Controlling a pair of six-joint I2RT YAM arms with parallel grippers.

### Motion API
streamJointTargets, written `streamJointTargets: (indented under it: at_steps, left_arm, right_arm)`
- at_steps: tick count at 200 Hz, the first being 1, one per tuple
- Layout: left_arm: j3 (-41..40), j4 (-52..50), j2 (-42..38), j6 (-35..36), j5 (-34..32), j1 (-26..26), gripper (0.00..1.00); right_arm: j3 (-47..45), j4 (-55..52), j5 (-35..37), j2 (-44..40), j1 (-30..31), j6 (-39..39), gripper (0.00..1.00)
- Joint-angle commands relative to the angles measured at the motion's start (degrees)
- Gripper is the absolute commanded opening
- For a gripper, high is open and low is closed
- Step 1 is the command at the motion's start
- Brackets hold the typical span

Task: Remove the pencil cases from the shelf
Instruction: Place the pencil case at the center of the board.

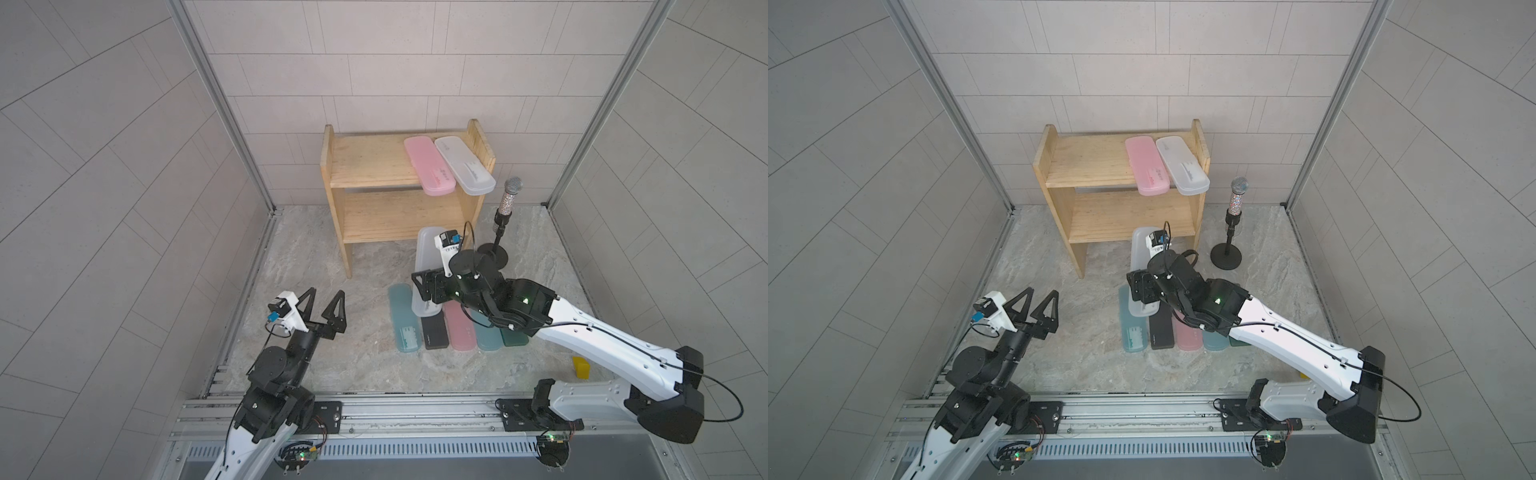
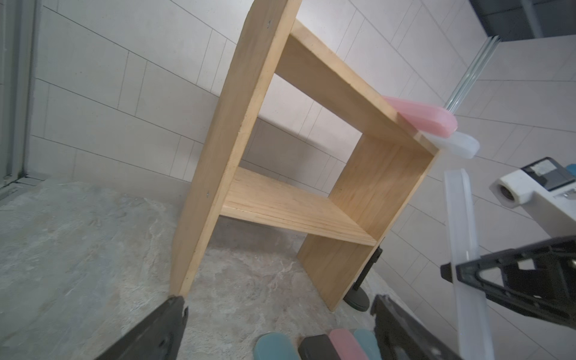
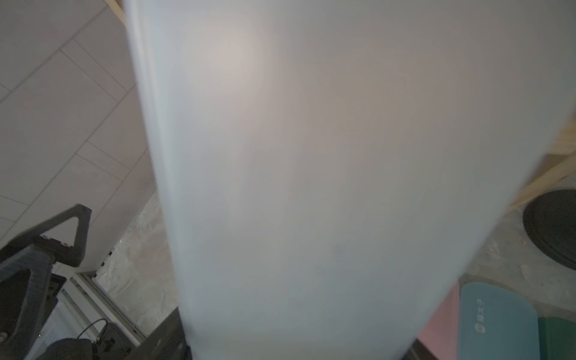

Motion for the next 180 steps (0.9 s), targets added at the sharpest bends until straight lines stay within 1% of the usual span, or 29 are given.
streamJointTargets:
  at_steps: [1,17,34,53,72,100,133,180]
  left_arm:
    - [0.4,-4.4,-0.5,1.6,-2.5,-0.2,1.00]
    - [0.0,-4.5,-0.5,2.0,-0.5,-0.1,1.00]
    - [-0.1,-4.8,-0.6,1.9,-0.1,-0.2,1.00]
    - [-0.2,-5.0,-0.6,2.3,-0.2,-0.2,1.00]
    - [-0.3,-4.5,-0.6,2.7,-0.6,-0.1,1.00]
    - [-0.6,-4.6,-0.6,2.7,-2.4,-0.1,1.00]
    - [-0.7,-5.1,-0.6,2.7,-3.5,-0.1,1.00]
    - [-0.5,-5.9,-0.6,3.6,-4.6,-0.2,1.00]
  right_arm:
    - [-3.6,-0.9,-5.1,4.7,0.2,0.3,0.56]
    - [-3.5,0.4,-7.5,8.7,0.8,0.7,0.56]
    - [-1.7,1.3,-8.8,13.4,2.1,0.5,0.56]
    - [0.2,3.1,-12.1,19.2,2.5,0.1,0.56]
    - [4.6,1.5,-14.9,25.6,2.6,-0.6,0.56]
    - [9.3,3.5,-18.3,32.7,3.3,0.8,0.56]
    - [14.8,2.6,-18.2,39.6,3.5,2.4,0.56]
    - [17.6,1.6,-16.2,44.7,3.3,4.2,0.58]
